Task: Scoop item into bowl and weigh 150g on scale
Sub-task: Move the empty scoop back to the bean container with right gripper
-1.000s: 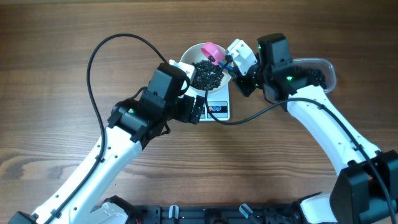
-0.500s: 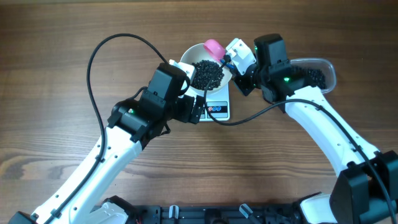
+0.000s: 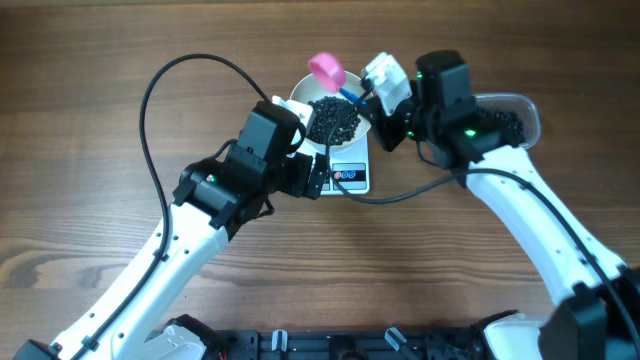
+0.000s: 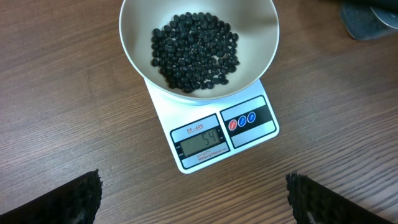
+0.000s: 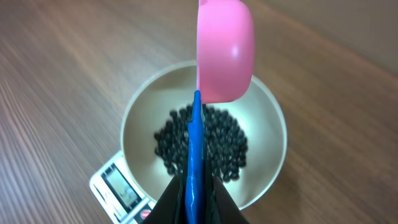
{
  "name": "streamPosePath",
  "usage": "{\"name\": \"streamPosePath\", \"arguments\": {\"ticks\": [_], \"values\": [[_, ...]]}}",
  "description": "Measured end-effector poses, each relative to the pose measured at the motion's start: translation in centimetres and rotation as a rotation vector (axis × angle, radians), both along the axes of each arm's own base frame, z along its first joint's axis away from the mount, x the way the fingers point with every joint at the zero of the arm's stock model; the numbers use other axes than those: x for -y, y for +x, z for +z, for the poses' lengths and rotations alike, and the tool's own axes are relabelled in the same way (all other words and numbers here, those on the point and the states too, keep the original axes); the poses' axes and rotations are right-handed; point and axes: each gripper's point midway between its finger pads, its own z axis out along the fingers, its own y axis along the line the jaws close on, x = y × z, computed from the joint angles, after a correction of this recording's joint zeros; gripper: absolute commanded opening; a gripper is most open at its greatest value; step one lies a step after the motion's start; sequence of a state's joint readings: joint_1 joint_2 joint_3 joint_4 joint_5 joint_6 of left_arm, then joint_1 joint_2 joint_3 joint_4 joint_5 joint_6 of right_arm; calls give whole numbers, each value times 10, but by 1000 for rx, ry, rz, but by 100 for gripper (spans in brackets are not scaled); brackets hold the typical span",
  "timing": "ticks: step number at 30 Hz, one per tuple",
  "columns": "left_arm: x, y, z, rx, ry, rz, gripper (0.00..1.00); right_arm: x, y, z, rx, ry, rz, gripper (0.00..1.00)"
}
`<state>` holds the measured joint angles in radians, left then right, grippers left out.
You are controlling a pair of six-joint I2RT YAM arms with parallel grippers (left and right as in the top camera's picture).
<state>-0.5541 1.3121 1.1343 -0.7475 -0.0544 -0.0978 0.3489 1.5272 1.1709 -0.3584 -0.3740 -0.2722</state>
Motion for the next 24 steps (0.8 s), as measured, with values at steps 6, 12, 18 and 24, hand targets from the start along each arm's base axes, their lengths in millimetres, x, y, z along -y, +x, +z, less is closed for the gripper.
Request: {"name": "streamPosePath", "arguments": {"ticks": [6,12,18,24], "values": [[0,0,0,0,0,0,100,41,8,44,84,49,-124,4],[0,0,0,0,0,0,100,125,15,58,96,9,-359,4],[0,0,0,0,0,0,100,221,-12,14,-114,-142,-647,4],[0,0,0,0,0,0,100,256,-47,-15,-267,-296,-725,4]]}}
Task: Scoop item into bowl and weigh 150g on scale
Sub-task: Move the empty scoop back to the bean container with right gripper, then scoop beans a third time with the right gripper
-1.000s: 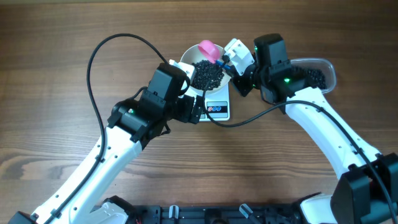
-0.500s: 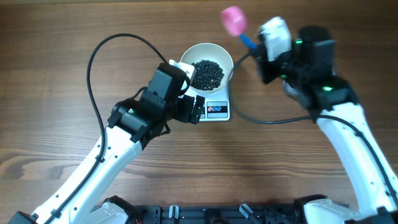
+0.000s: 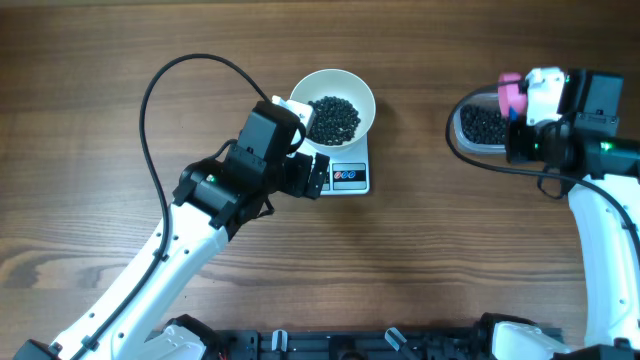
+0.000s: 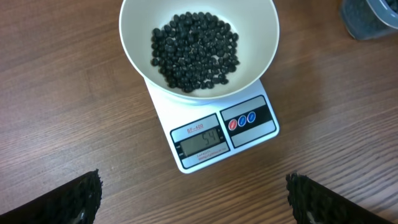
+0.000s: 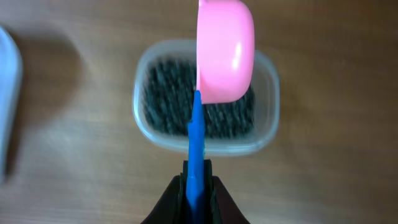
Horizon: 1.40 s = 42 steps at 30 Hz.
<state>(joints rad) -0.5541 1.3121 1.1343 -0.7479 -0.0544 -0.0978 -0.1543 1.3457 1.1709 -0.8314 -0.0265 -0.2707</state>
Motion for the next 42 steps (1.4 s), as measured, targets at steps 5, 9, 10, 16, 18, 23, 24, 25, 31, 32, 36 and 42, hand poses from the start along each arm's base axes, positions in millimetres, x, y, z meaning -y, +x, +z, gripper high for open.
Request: {"name": "streamPosePath", "arguments": {"ticks": [5,9,10,16,18,23,24,25,31,32,36,42], "values": [[0,0,0,0,0,0,100,13,1,-22,-80,-74,-5,4],[0,0,0,0,0,0,100,19,5,-45,-149,-95,-7,4],[0,0,0,0,0,0,100,20,5,-49,-161,-96,-8,4],[0,0,0,0,0,0,100,15,12,-71,-206,-61,9,4],[0,0,0,0,0,0,100,9,12,-75,-209,-28,25,4],[0,0,0,0,0,0,100,-4,14,-76,-201,49,61,4],[0,0,0,0,0,0,100,-7,15,-76,-197,69,67,4],[0,0,0,0,0,0,100,-8,15,-76,-197,75,69,4],[0,0,0,0,0,0,100,-14,15,-75,-193,111,86,4],[0,0,0,0,0,0,100,-15,15,-75,-192,116,88,4],[0,0,0,0,0,0,100,-18,15,-74,-188,135,95,4],[0,0,0,0,0,0,100,-24,13,-74,-192,161,130,4]]}}
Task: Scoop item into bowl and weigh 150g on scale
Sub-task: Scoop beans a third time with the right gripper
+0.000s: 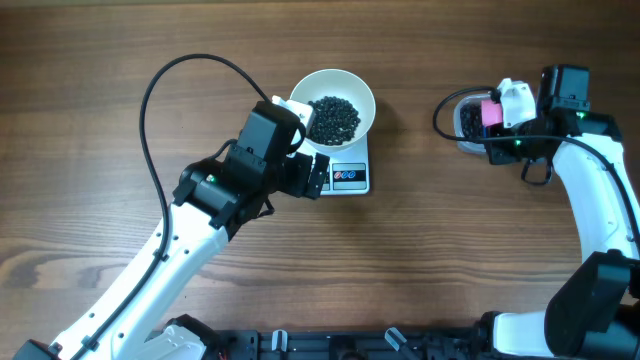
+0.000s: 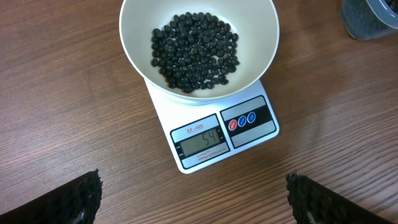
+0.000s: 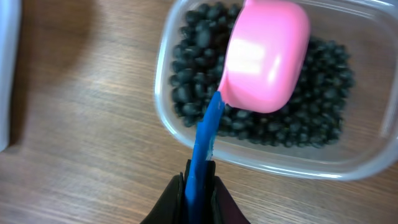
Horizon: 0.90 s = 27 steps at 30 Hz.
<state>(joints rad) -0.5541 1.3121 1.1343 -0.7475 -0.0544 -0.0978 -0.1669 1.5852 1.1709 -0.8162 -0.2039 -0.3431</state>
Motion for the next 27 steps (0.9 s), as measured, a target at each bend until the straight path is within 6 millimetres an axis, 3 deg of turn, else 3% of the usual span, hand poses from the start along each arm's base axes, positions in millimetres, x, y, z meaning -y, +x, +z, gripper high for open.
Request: {"name": "streamPosePath", "arguments": {"ticks": [4,18,27], "values": [[0,0,0,0,0,0,100,-4,-1,1,5,34,31,4],[0,0,0,0,0,0,100,17,-8,6,18,162,-35,4],[0,0,0,0,0,0,100,17,-8,7,24,199,-40,4]]}}
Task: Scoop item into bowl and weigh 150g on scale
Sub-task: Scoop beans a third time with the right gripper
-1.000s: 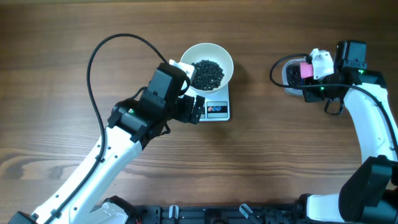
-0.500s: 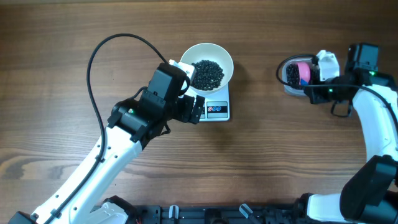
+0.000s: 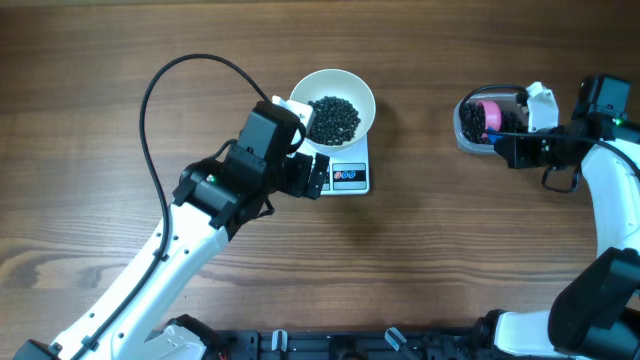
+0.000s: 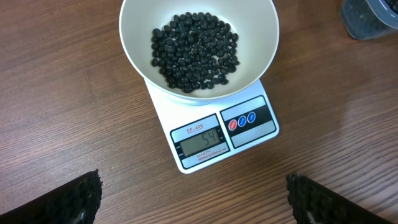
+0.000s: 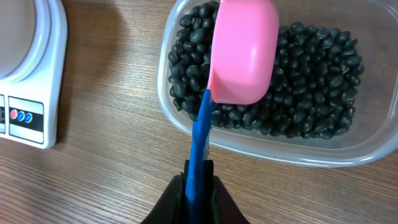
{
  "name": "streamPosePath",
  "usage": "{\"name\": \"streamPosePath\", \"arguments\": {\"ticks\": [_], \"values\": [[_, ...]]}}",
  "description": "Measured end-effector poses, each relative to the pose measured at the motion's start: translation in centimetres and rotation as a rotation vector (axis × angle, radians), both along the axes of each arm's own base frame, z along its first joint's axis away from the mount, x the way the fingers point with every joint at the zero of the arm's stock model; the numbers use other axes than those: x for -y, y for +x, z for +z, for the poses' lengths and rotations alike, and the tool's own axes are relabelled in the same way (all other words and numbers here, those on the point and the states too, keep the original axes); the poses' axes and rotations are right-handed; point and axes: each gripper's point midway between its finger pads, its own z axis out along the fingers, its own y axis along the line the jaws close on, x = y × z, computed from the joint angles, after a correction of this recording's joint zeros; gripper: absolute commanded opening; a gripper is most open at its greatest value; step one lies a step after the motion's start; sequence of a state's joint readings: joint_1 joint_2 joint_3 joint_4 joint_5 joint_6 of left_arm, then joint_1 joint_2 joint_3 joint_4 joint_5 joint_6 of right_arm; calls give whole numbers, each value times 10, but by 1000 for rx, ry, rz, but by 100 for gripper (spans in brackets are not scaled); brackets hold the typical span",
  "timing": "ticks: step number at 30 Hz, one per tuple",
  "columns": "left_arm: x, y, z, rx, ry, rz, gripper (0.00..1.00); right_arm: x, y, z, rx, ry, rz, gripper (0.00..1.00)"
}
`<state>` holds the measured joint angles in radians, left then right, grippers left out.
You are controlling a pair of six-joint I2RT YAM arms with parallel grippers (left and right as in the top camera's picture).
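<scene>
A white bowl (image 4: 199,46) of black beans sits on the white scale (image 4: 214,134), whose display reads 54. My left gripper (image 4: 194,199) hangs open just in front of the scale, holding nothing. At the right, a clear tub (image 5: 273,93) holds more black beans. My right gripper (image 5: 198,186) is shut on the blue handle of a pink scoop (image 5: 244,50); the scoop's cup is turned underside up over the left part of the tub. From overhead the scoop (image 3: 485,115) shows inside the tub (image 3: 480,125).
The scale's edge and buttons (image 5: 22,115) show at the left of the right wrist view, a short way from the tub. A black cable (image 3: 170,90) loops behind the left arm. Bare wooden tabletop (image 3: 430,260) lies around everything.
My right gripper has shifted a little to the right, and the scoop now lies over the tub's left part at a straighter angle. The left arm, bowl and scale reading are unchanged.
First my right gripper held the pink scoop, tipped, over the bowl on the scale, which read 54. Then the scoop was over the bean tub at the right, later low among the beans, and now still in the tub. The left gripper stayed open.
</scene>
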<state>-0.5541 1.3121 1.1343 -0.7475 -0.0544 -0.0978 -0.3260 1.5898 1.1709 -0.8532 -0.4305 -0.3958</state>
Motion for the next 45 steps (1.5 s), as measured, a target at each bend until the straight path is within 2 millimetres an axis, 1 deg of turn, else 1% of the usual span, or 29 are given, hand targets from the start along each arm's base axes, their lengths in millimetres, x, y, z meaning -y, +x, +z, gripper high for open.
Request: {"name": "streamPosePath", "arguments": {"ticks": [3,11,23,30,45], "values": [[0,0,0,0,0,0,100,0,0,-2,-3,21,-4,4],[0,0,0,0,0,0,100,12,-1,-8,-16,65,-47,4],[0,0,0,0,0,0,100,23,-1,1,8,195,-137,4],[0,0,0,0,0,0,100,20,0,5,21,242,-140,4],[0,0,0,0,0,0,100,16,2,8,14,289,-167,5]]}}
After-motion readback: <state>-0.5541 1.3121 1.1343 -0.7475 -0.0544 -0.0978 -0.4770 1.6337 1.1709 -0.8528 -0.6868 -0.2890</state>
